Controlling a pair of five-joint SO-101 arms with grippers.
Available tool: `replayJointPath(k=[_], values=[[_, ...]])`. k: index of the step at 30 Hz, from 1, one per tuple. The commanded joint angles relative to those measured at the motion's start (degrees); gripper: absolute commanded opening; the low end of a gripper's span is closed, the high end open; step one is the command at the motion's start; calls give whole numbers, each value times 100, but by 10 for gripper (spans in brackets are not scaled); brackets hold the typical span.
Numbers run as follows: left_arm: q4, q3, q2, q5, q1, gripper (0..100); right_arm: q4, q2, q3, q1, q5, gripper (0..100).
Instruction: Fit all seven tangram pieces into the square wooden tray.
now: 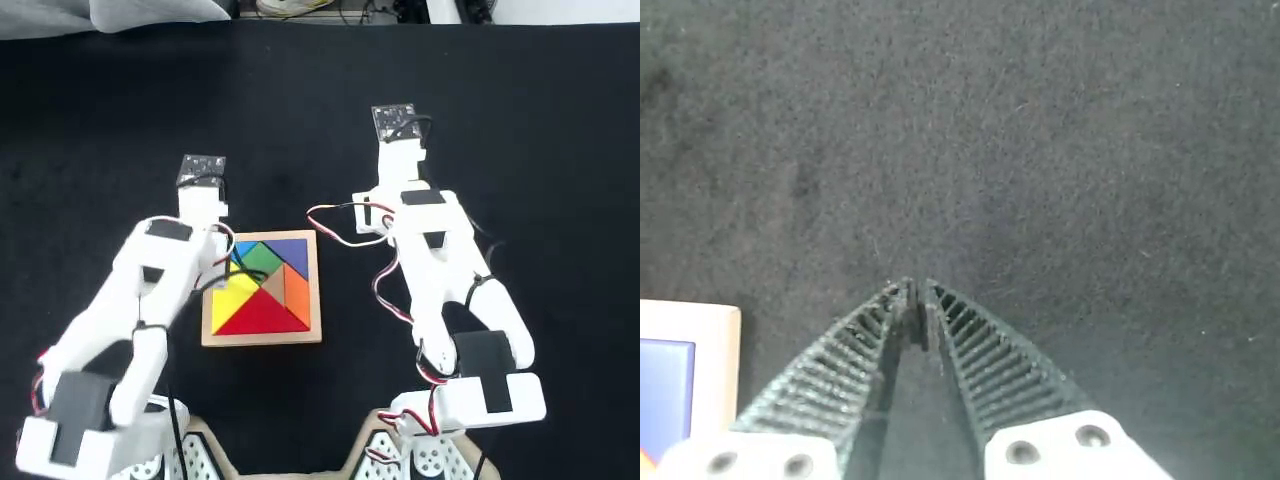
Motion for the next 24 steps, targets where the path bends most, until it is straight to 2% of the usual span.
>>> replayJointPath(k=[1, 4, 8, 10, 24], values=[[-53, 330, -712, 44, 75, 30, 35, -163, -48, -62, 70, 11], [-44, 637, -1002, 44, 4, 30, 35, -163, -40, -62, 70, 11], [-44, 848, -1547, 9, -664, 30, 35, -163, -40, -62, 70, 11], [-44, 963, -1749, 9, -778, 30, 35, -163, -40, -62, 70, 11], [-53, 1332, -1758, 26, 180, 30, 35, -163, -31, -79, 70, 11]])
